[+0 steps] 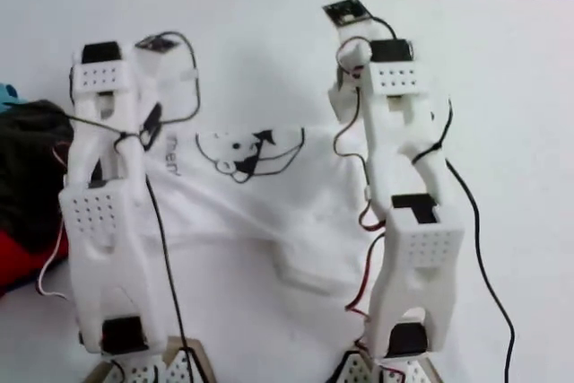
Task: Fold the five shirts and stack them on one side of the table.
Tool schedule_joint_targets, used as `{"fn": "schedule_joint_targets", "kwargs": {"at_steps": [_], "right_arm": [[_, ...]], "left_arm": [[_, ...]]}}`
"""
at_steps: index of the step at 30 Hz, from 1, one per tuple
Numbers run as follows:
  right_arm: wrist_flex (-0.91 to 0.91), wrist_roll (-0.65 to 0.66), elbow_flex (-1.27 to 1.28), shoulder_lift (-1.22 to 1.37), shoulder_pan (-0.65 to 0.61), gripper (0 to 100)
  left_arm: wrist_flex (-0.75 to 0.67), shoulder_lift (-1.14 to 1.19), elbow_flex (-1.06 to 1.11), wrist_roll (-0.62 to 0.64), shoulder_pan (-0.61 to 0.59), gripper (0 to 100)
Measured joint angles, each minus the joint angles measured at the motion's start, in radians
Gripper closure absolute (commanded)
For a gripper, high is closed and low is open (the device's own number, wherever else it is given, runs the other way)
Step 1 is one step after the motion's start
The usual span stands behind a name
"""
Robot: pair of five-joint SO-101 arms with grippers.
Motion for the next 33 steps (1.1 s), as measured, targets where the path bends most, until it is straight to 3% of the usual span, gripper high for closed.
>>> {"fn": "schedule_joint_targets", "kwargs": {"at_steps": [4, 9, 12, 16, 22, 27, 33], "right_arm": [[0.063, 0.020, -0.017, -0.034, 0.002, 97.7], [0.063, 0.040, 0.144, -0.269, -0.037, 97.7], [-0.031, 0.040, 0.365, -0.450, -0.051, 97.7], [-0.245, 0.083, 0.792, -0.706, -0.077, 97.8], [-0.480, 0.126, 1.359, -0.901, -0.078, 97.8], [-0.517, 0.132, 1.511, -0.927, -0.078, 97.8], [-0.523, 0.135, 1.527, -0.927, -0.078, 97.8]], "left_arm": [[0.003, -0.034, 0.040, 0.000, 0.006, 98], [0.002, -0.270, 0.265, -0.009, 0.049, 98], [-0.052, -0.466, 0.482, -0.029, 0.058, 98], [-0.278, -0.686, 0.859, -0.031, 0.025, 98], [-0.497, -0.763, 1.327, -0.066, -0.025, 98], [-0.545, -0.799, 1.419, -0.074, -0.060, 98], [-0.482, -0.807, 1.427, -0.106, -0.071, 98]]}}
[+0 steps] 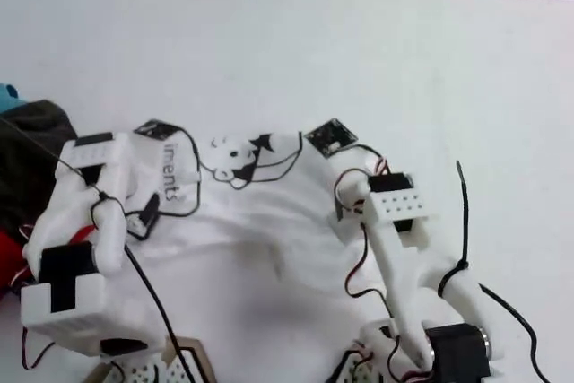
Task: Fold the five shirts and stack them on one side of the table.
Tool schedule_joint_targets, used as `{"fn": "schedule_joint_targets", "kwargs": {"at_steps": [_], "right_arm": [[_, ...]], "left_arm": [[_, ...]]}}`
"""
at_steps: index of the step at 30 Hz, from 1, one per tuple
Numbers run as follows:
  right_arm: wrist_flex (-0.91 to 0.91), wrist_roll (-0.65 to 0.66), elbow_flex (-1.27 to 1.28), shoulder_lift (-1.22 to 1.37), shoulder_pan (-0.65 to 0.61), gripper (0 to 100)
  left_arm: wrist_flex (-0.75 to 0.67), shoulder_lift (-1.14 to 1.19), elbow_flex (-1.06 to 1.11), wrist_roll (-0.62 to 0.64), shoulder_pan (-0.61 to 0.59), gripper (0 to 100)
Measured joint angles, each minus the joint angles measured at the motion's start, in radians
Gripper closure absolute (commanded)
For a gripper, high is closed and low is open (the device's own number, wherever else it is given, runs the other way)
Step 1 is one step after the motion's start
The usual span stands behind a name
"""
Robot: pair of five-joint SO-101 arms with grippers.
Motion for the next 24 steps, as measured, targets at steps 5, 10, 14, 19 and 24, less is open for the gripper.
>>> {"fn": "schedule_joint_targets", "kwargs": {"at_steps": [5, 10, 14, 19, 24], "right_arm": [[0.000, 0.000, 0.000, 0.000, 0.000, 97.8], [0.000, 0.000, 0.000, 0.000, 0.000, 97.8], [0.000, 0.000, 0.000, 0.000, 0.000, 97.8], [0.000, 0.000, 0.000, 0.000, 0.000, 97.8], [0.000, 0.000, 0.000, 0.000, 0.000, 97.8]], "left_arm": [[0.041, -0.112, 0.000, -0.008, -0.003, 98], [0.078, -0.261, 0.002, -0.035, -0.005, 97], [0.023, -0.279, 0.003, -0.089, -0.029, 87], [-0.140, -0.227, -0.037, 0.038, -0.100, 83], [-0.160, 0.017, -0.213, 0.282, -0.123, 83]]}}
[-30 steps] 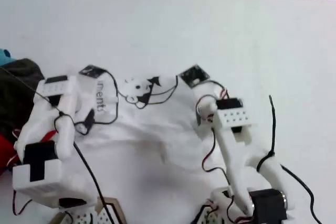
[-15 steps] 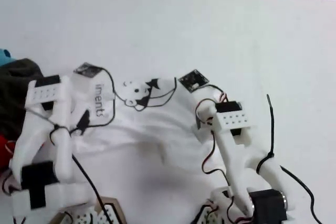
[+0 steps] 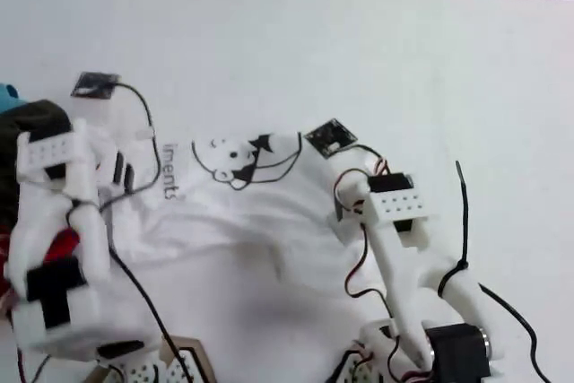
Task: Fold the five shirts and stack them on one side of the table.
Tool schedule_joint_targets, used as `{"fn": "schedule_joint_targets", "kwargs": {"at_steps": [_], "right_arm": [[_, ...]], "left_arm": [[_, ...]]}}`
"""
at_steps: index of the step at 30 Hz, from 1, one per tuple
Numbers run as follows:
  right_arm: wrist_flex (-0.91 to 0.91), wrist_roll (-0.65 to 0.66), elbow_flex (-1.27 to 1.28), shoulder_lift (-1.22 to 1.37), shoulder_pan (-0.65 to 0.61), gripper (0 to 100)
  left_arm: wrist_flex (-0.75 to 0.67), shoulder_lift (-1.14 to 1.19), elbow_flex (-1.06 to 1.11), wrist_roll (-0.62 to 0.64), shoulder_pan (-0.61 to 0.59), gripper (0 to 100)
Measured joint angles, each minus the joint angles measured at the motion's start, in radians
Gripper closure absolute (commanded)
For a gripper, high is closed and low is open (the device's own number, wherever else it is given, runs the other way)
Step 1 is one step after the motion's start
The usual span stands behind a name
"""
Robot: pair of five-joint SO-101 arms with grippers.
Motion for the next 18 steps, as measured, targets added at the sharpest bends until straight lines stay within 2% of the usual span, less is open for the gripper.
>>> {"fn": "schedule_joint_targets", "kwargs": {"at_steps": [4, 9, 11, 14, 18], "right_arm": [[0.000, 0.000, 0.000, 0.000, -0.005, 97.8], [0.000, 0.000, 0.002, 0.000, -0.006, 97.8], [0.000, 0.000, 0.002, 0.000, -0.005, 97.8], [0.000, 0.000, 0.003, 0.000, -0.006, 97.8], [0.000, 0.000, 0.003, 0.000, -0.006, 97.8]], "left_arm": [[0.068, 0.193, -0.186, 0.087, 0.008, 83], [0.126, 0.311, -0.368, 0.118, 0.032, 84], [0.129, 0.342, -0.404, 0.121, 0.048, 87], [0.129, 0.368, -0.425, 0.124, 0.066, 98], [0.129, 0.370, -0.425, 0.124, 0.103, 98]]}}
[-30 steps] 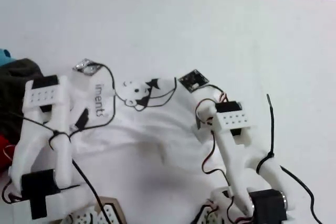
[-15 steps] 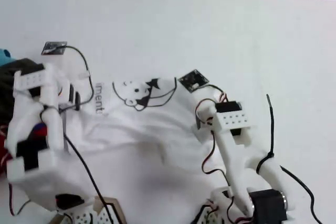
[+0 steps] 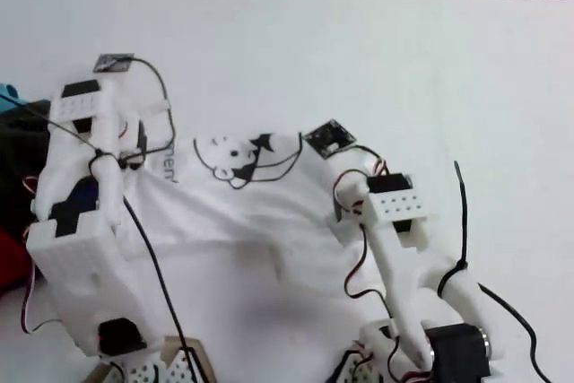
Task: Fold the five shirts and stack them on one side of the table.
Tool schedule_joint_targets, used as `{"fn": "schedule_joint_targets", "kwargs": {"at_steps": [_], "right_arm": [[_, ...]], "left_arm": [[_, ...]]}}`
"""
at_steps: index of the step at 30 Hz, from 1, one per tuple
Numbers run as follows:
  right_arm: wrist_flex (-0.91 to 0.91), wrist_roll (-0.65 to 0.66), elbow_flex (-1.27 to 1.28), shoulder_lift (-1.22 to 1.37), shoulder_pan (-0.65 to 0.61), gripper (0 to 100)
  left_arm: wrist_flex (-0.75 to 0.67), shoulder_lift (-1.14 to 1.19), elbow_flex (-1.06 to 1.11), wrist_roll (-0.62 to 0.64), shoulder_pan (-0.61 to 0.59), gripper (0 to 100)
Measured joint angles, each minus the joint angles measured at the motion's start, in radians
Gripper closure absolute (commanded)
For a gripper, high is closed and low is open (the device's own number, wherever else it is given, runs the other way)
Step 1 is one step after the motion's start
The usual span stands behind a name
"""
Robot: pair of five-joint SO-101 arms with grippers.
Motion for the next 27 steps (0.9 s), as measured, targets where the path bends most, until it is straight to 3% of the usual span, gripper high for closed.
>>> {"fn": "schedule_joint_targets", "kwargs": {"at_steps": [12, 19, 25, 27], "right_arm": [[-0.089, -0.068, 0.000, 0.000, 0.037, 97.8], [-0.094, -0.075, 0.000, 0.000, 0.040, 97.8], [-0.071, -0.078, -0.169, 0.043, 0.040, 97.8], [-0.035, -0.078, -0.273, 0.123, 0.040, 97.8]], "left_arm": [[0.137, 0.012, -0.282, 0.009, 0.008, 97], [0.146, 0.054, -0.304, 0.009, 0.058, 96], [0.195, 0.100, -0.325, 0.009, 0.046, 80], [0.255, 0.100, -0.358, 0.009, 0.041, 79]]}}
